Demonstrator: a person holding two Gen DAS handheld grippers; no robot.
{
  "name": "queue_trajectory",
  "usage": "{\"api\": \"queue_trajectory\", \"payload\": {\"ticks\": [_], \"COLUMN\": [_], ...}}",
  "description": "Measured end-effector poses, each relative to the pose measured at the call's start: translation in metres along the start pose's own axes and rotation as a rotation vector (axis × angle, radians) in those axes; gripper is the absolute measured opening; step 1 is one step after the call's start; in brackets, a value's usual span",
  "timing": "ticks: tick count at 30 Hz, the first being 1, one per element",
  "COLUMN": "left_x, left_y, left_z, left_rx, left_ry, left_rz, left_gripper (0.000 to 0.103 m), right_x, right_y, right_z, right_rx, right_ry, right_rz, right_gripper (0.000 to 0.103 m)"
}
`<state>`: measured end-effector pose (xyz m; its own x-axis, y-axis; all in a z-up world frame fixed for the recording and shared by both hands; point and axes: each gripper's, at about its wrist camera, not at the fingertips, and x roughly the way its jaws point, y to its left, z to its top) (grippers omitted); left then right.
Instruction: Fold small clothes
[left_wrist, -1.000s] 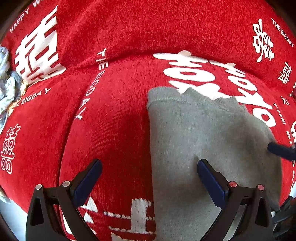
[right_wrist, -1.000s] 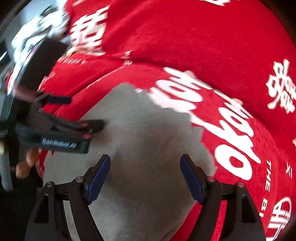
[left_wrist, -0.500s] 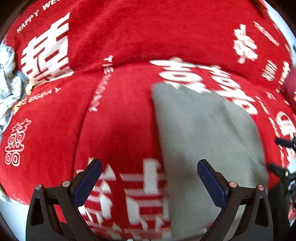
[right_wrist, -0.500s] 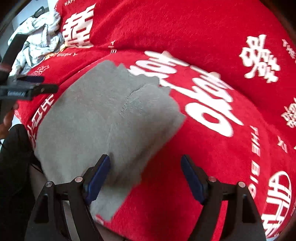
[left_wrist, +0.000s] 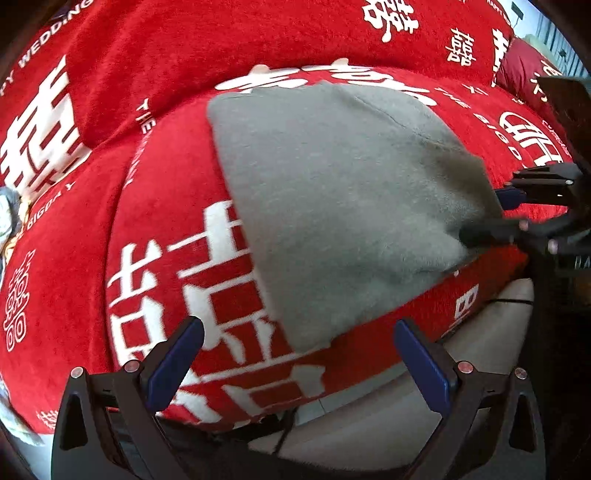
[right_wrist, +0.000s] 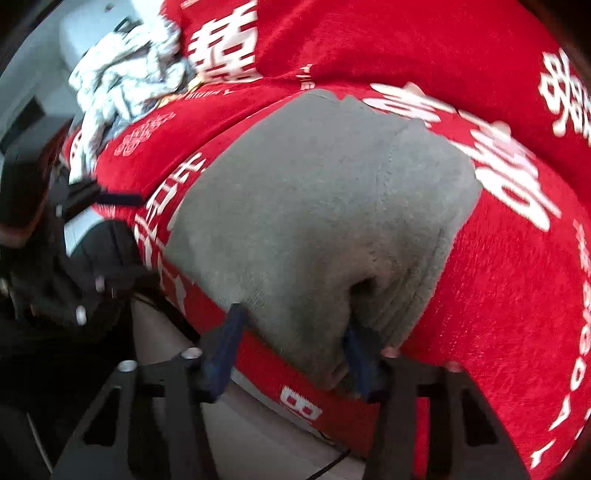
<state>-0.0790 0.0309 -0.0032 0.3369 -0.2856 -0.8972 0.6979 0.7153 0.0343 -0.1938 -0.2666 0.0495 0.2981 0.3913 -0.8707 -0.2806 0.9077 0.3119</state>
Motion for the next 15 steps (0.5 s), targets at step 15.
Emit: {"api": "queue_trajectory", "payload": {"ticks": [15], "left_x": [0.004], "left_y": [0.024], "left_z": [0.000], "left_rx": [-0.111], "left_ry": [0.082], "left_rz": [0.026], "left_gripper": [0.103], "right_x": [-0.005], "right_y": [-0.007], "right_z": [-0.013], "right_rx": [0.011], "right_ry": [0.074], "right_rz": [-0.126], "right_gripper": [0.008]}}
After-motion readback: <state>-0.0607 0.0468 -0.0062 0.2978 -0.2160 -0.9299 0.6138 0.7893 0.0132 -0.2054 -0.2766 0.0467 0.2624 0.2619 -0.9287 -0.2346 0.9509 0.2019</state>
